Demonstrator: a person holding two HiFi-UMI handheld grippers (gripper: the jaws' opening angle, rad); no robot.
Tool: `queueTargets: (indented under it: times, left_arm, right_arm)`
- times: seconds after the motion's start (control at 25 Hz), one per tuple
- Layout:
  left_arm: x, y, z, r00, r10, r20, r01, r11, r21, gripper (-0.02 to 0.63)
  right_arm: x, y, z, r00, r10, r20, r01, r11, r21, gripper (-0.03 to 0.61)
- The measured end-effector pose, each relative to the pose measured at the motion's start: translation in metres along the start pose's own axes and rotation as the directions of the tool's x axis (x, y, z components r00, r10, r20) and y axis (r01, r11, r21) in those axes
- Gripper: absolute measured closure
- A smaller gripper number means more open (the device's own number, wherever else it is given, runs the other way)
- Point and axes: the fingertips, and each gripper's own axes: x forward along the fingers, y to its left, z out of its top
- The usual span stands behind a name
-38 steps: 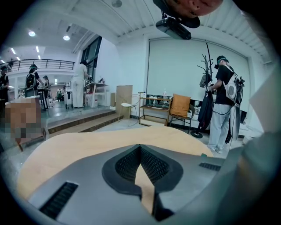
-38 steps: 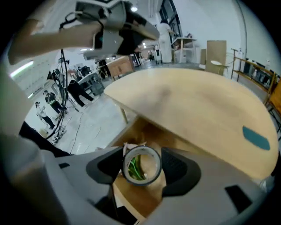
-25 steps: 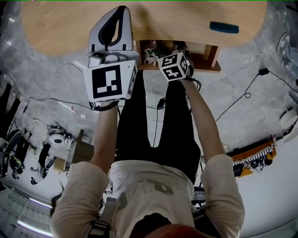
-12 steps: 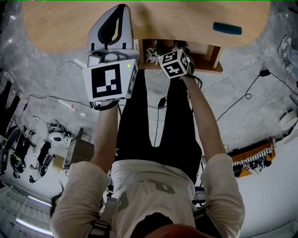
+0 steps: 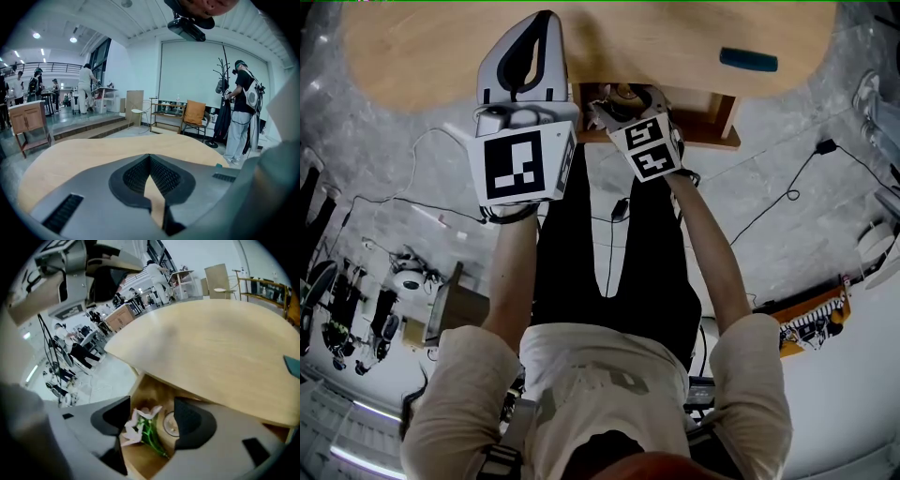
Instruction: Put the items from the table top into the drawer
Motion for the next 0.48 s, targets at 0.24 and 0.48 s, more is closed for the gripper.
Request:
queueTargets:
  times: [0.24,0.48]
  left_arm:
    - [-0.001,-0.009,0.016,0.998,-0.009,0.056,0.010,1.000,-0.010,0.607]
    - [-0.006,-0.008,0.025,0.997,-0.018,0.075,0.018,1.000,-0.004,0.607]
  right_arm:
    - [-0.059,0.019,0.079,0.963,0.093,0.254,-0.108,0.993,0.047,0.436]
    - [-0.129,-0.034,0.166,0.847,-0.128,0.516,-0.007,0.968,0.252,0.571]
